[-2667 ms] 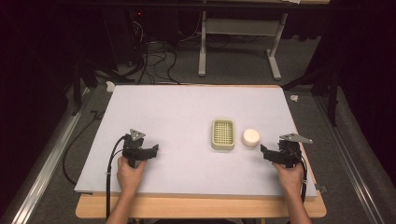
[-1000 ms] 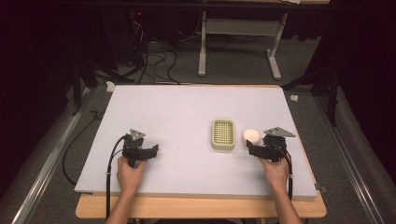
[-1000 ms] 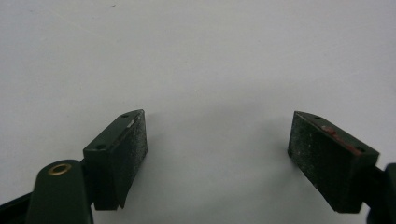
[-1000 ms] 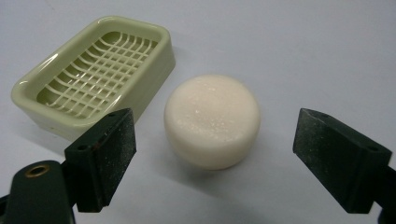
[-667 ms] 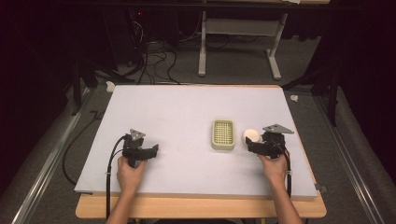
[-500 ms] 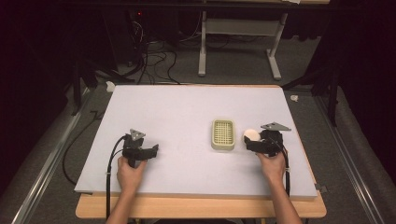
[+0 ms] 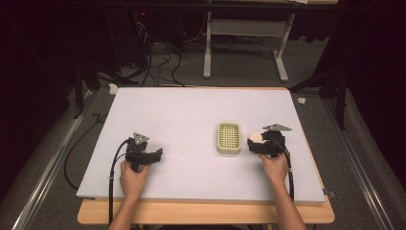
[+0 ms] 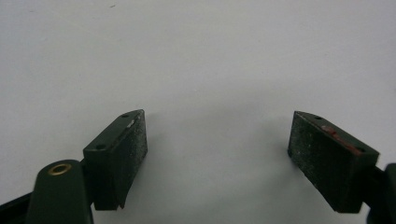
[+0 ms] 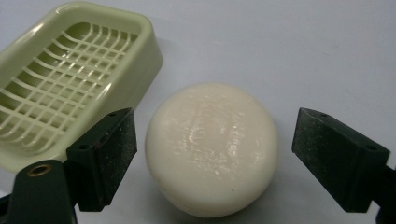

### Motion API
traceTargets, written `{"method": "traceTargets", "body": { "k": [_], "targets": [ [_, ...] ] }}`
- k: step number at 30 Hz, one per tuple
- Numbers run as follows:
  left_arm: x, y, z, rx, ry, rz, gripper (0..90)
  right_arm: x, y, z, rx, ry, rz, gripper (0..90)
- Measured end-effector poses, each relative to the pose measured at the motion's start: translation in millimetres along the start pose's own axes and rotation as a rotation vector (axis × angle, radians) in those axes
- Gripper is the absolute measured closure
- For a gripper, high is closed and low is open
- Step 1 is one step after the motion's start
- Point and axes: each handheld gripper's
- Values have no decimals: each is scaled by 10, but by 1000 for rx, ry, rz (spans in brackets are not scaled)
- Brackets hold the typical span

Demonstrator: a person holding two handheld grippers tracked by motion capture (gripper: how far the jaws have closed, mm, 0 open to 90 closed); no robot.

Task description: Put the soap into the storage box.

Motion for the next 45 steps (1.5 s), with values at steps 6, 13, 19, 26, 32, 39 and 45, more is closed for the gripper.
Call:
{"method": "traceTargets", "body": {
  "k": [6,13,19,26,32,39,45],
  "targets": [
    [-1,0,0,0,1,-1,201,4,30,12,28,-1,5,167],
    [-4,-1,2,-1,2,-2,201,34,108,42,43,-14,0,213],
    [-5,-1,2,-1,3,-3,202,58,143,50,49,-26,7,244],
    [-4,-1,2,-1,2,-2,201,75,140,43,52,-39,19,247],
    [-4,-1,2,-1,2,-2,201,75,145,15,66,-38,17,248],
    [-4,-1,1,-1,2,-2,202,69,104,27,42,-40,10,249],
    [-3,0,1,-1,2,-1,201,61,47,50,26,-36,-8,249]
  ]
}}
Point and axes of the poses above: each handheld gripper's, and its own axes: y roughly forward along the jaws, z roughly out of its underside, x roughly to its left, and after that the axes turned 12 degrees about -y, right-handed
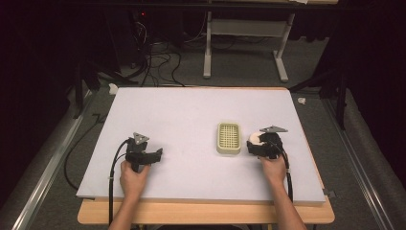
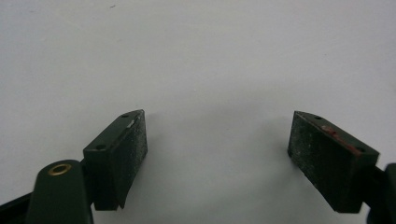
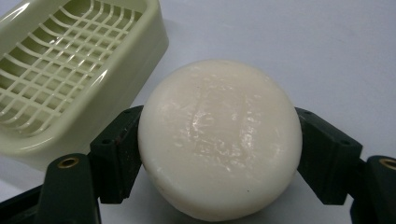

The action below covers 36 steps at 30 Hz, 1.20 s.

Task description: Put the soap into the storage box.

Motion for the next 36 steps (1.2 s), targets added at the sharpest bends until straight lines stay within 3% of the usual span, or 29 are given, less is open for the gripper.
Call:
{"method": "traceTargets", "body": {
  "k": [22,36],
  "targets": [
    [-1,0,0,0,1,-1,201,-130,-271,66,-70,45,-62,250],
    [0,0,0,0,0,0,201,-92,-414,10,-125,40,-90,250]
  ]
}}
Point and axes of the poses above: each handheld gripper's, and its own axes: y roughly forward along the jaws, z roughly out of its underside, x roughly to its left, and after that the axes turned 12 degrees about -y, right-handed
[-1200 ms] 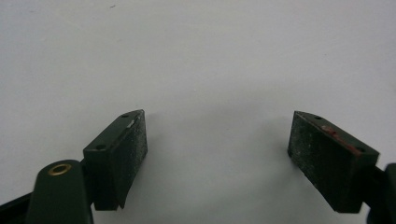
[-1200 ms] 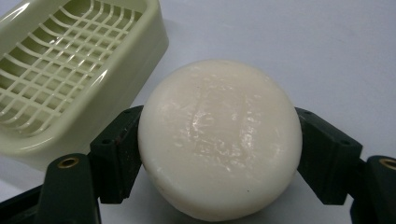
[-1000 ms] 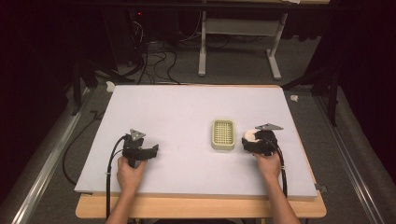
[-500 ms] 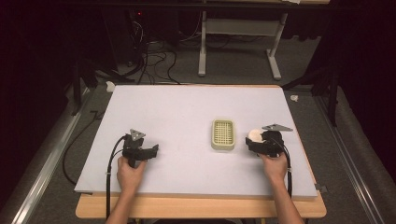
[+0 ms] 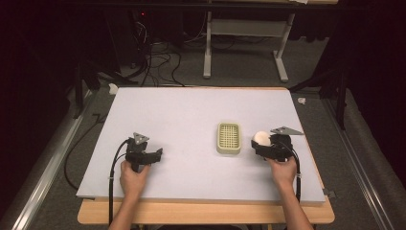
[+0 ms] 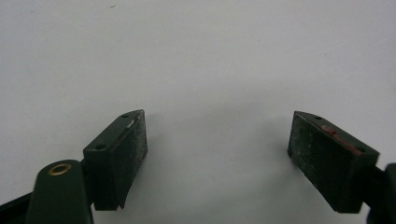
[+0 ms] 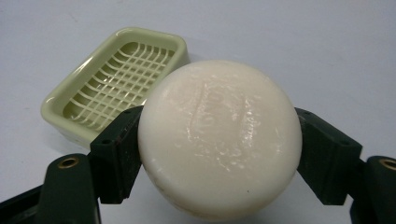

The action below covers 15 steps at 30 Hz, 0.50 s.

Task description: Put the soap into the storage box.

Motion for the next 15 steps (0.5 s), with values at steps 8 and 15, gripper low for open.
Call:
{"method": "traceTargets", "body": {
  "k": [8,15],
  "targets": [
    [0,0,0,0,0,0,201,62,-52,-85,-26,0,-43,250],
    [0,0,0,0,0,0,201,149,-104,-196,-42,-12,-81,250]
  ]
}}
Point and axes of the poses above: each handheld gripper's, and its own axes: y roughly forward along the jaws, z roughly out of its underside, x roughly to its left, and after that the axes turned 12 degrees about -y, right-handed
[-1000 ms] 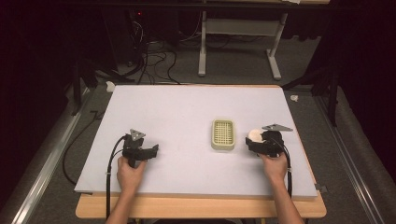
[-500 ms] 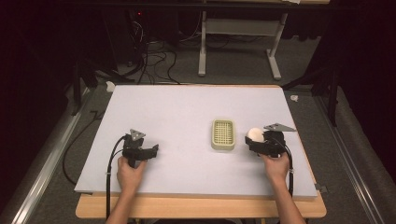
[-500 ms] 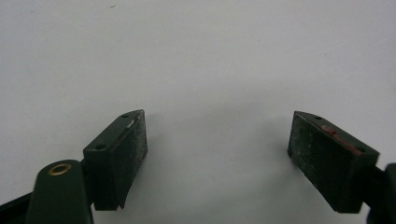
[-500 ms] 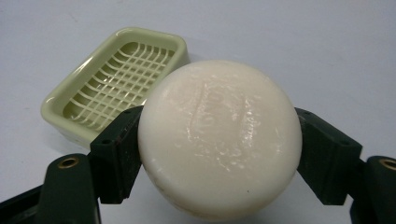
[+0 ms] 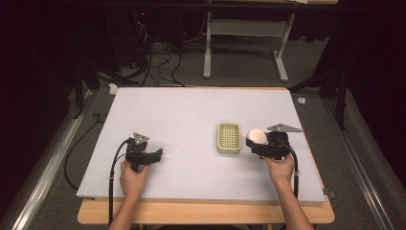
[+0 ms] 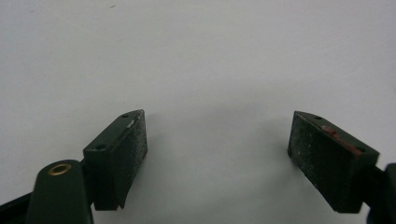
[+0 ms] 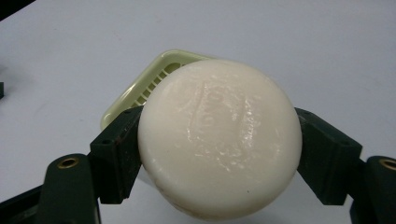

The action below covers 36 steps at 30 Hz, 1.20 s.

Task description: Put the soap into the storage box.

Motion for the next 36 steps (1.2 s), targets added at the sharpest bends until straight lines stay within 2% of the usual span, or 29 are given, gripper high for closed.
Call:
{"method": "traceTargets", "body": {
  "k": [8,17,30,36],
  "targets": [
    [0,0,0,0,-1,0,201,90,6,-120,-3,-23,-10,250],
    [1,0,0,0,-1,1,201,220,119,-226,19,-80,-16,250],
    [1,0,0,0,-1,1,201,259,249,-295,48,-85,-16,250],
    [1,1,0,0,-1,1,201,295,291,-348,53,-104,-14,250]
  ]
}}
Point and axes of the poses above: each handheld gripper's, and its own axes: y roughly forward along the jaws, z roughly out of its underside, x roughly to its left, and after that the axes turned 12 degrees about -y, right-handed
